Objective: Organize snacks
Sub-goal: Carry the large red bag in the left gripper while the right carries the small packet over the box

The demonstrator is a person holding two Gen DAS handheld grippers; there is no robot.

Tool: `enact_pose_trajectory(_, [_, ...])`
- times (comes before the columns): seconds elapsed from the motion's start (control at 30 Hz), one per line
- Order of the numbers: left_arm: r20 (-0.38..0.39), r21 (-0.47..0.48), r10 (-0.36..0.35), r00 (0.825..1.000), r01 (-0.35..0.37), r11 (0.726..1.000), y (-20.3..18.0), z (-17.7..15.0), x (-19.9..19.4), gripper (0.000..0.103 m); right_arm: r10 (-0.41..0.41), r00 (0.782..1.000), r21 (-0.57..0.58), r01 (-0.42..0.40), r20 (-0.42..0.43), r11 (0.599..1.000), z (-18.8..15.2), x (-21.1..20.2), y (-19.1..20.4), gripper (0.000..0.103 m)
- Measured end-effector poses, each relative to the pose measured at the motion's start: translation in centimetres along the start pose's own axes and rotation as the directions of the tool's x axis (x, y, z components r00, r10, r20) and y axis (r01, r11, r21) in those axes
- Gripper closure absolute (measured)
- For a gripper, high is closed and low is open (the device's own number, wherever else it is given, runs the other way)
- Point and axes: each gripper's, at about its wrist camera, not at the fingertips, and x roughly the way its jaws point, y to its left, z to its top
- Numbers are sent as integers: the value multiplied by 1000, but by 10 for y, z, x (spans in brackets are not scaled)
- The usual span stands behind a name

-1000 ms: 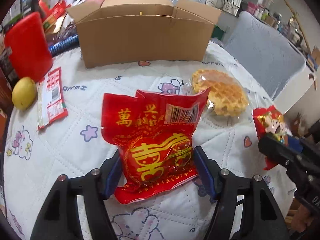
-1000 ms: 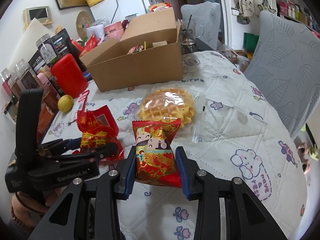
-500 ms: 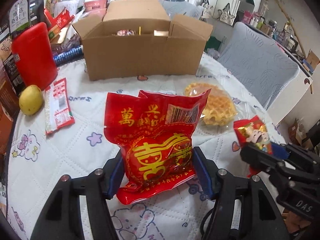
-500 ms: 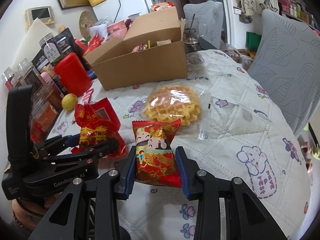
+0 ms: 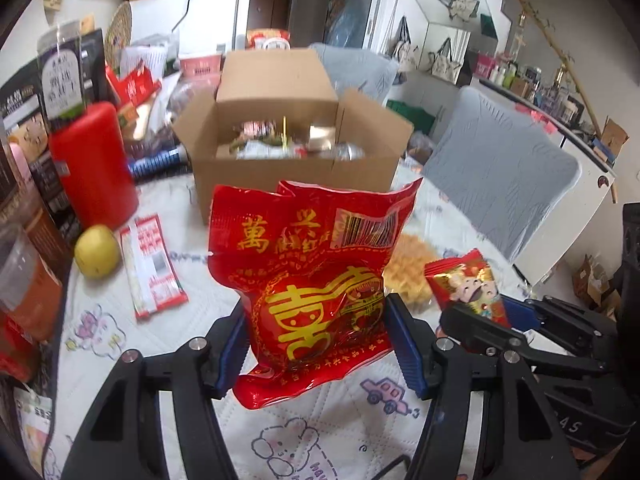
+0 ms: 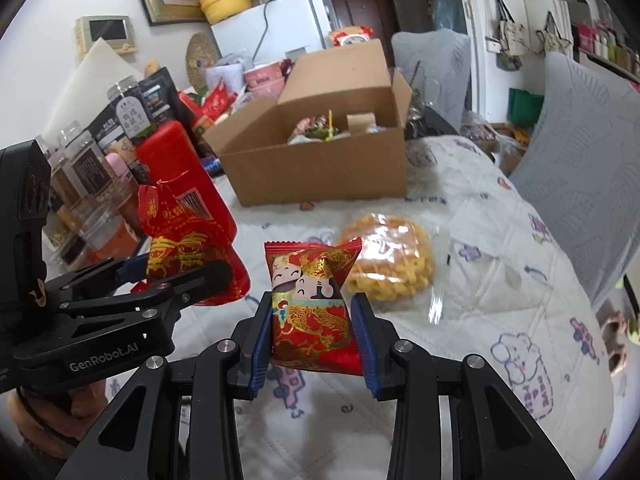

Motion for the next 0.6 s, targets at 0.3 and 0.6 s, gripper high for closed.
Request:
enact_pose_trajectory(0.3, [84,12,-2,996,1,1000,3,31,-24,40,20,996,-52,-16,81,998,34,-17,13,66])
enact_pose_trajectory(0.6, [144,27,-19,989,15,1000,2,66,-28,40,33,991,-93,-21,132,995,69,-25,14,66])
